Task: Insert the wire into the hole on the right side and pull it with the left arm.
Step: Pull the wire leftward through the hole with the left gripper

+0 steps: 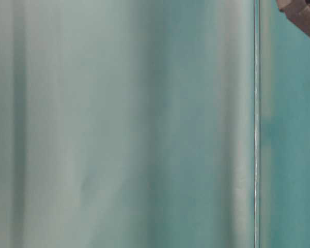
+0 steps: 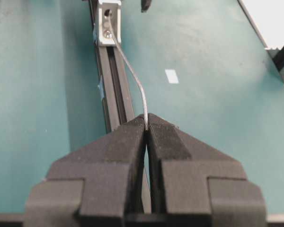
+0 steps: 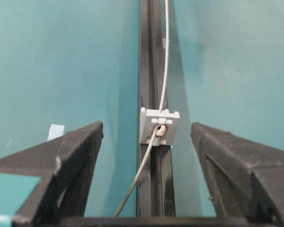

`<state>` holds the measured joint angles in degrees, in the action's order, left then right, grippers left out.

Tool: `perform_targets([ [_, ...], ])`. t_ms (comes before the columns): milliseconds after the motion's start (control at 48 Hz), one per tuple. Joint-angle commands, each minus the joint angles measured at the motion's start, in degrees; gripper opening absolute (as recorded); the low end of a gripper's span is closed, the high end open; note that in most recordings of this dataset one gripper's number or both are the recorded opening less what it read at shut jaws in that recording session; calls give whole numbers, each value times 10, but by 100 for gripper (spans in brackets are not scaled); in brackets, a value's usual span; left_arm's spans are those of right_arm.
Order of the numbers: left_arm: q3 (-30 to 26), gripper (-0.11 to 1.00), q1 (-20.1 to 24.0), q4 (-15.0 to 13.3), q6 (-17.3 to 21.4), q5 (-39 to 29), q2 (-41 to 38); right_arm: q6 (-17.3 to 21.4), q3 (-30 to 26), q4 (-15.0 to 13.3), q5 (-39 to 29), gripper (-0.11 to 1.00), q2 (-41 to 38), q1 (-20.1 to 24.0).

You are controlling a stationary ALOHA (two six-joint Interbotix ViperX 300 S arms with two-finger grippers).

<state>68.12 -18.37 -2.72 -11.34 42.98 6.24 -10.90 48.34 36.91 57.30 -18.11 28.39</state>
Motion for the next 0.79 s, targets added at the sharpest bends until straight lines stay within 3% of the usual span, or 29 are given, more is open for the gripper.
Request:
perform_targets([
  [0,4,-11,-4,2,-2,-8,25,-1,-3,-2,2,83,18,1],
  [375,40,-11,-19,2,-2,-56,87,-1,-3,-2,2,83,18,1],
  [584,50,-11,-21,3,-3,-60,88,-1,-3,-2,2,83,18,1],
  [772,48,-10,-21,3,-4,-102,88,-1,-4,-2,2,83,19,2],
])
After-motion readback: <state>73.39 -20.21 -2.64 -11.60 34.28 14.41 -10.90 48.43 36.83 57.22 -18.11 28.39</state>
